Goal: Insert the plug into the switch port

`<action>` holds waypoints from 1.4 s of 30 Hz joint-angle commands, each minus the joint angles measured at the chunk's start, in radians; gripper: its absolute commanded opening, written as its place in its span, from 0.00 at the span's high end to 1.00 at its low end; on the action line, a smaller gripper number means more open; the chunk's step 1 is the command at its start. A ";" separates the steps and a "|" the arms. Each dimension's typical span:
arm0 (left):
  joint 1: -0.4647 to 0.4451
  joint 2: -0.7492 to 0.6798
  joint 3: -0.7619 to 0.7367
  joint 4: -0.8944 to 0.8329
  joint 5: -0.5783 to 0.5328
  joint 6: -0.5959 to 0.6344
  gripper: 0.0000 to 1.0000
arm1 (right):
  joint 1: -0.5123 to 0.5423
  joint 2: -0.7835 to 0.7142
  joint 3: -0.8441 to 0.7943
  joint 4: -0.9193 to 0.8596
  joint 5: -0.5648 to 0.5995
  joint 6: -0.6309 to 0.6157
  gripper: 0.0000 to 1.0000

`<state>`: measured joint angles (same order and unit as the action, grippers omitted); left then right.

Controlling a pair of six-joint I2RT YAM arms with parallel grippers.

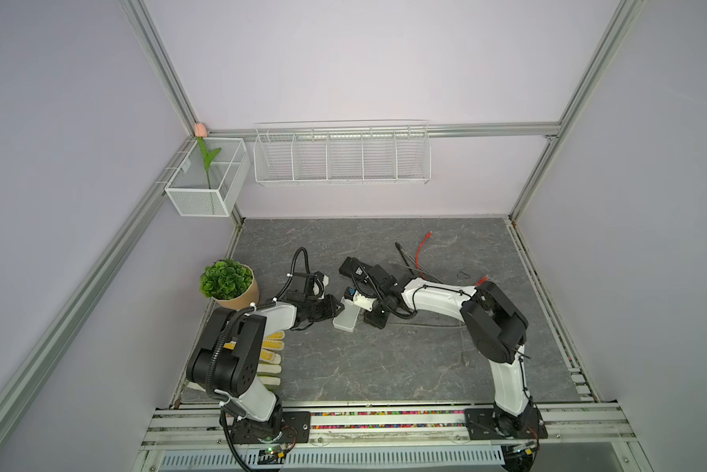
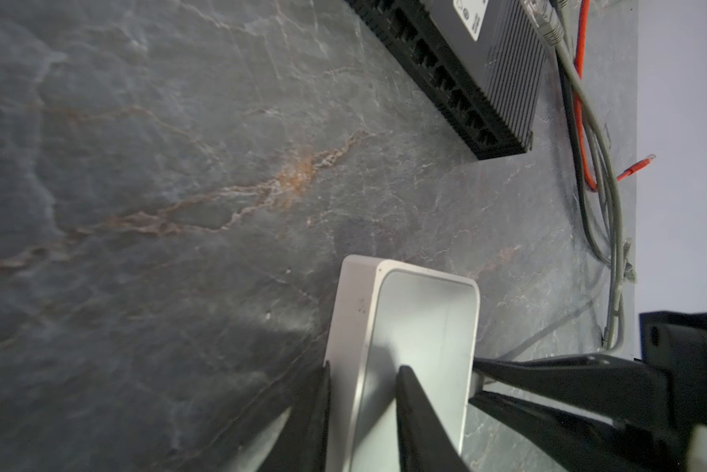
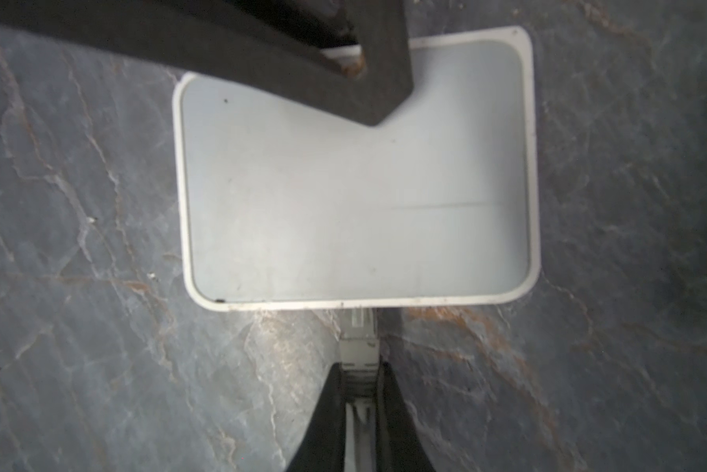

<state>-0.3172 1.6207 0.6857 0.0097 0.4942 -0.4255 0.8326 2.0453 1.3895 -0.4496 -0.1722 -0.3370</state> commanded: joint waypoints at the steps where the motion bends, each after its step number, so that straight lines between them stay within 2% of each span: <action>1: -0.057 0.025 0.034 -0.024 0.079 0.032 0.72 | 0.026 -0.001 0.015 0.078 -0.041 0.013 0.92; 20: -0.151 0.067 0.019 0.013 0.110 0.027 0.73 | 0.031 0.009 0.046 0.174 0.041 0.093 0.93; 30: -0.178 0.064 -0.047 0.067 0.110 -0.007 0.74 | 0.030 -0.005 0.040 0.218 0.056 0.119 0.93; 36: -0.178 -0.031 -0.078 -0.012 0.052 0.002 0.73 | 0.031 -0.014 0.027 0.194 0.028 0.103 0.90; 39: -0.175 -0.112 -0.090 -0.073 -0.012 -0.010 0.63 | 0.033 -0.019 0.016 0.179 0.010 0.090 0.87; 42: -0.166 -0.176 -0.097 -0.111 -0.041 -0.016 0.59 | 0.034 -0.014 0.021 0.153 0.001 0.080 0.81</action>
<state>-0.4335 1.4925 0.6067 0.0185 0.3275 -0.4152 0.8478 2.0407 1.3949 -0.4805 -0.1173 -0.2436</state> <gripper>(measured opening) 0.398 0.181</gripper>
